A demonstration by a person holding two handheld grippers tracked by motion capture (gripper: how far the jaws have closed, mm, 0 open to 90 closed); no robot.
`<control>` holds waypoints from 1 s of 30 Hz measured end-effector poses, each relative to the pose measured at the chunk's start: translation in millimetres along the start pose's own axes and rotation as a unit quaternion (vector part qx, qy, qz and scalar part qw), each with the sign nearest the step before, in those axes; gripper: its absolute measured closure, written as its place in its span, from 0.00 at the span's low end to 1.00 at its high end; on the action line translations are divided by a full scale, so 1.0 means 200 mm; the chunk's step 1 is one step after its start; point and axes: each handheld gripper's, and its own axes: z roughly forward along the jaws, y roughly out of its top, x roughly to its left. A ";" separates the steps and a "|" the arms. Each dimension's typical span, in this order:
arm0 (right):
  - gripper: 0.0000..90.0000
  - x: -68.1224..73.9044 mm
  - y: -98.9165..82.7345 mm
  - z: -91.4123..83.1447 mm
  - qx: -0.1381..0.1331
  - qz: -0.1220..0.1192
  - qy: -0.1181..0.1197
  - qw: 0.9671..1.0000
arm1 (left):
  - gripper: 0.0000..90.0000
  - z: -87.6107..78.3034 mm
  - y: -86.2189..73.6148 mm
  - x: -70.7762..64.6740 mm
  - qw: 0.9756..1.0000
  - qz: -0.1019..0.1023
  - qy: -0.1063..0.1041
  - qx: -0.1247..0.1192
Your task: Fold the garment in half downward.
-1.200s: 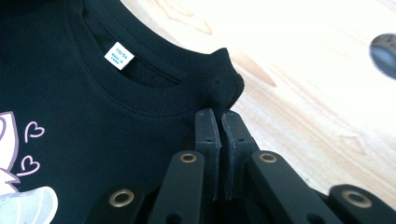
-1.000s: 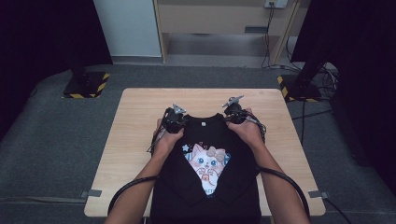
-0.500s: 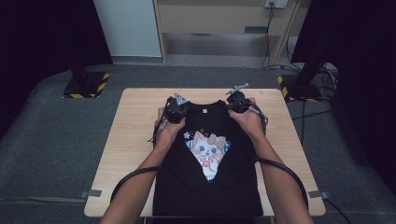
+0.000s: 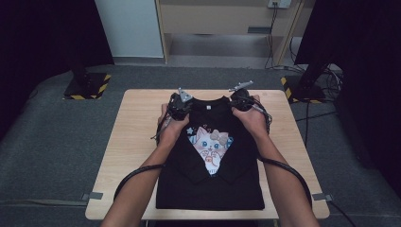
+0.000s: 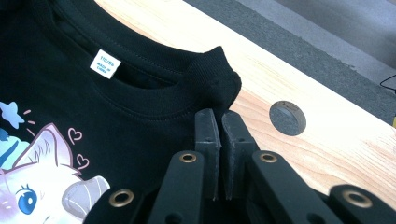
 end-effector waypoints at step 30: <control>0.97 0.23 -0.08 -0.25 -0.013 -0.035 0.002 0.999 | 0.95 -0.30 -0.03 -0.14 1.000 0.026 -0.009 -0.014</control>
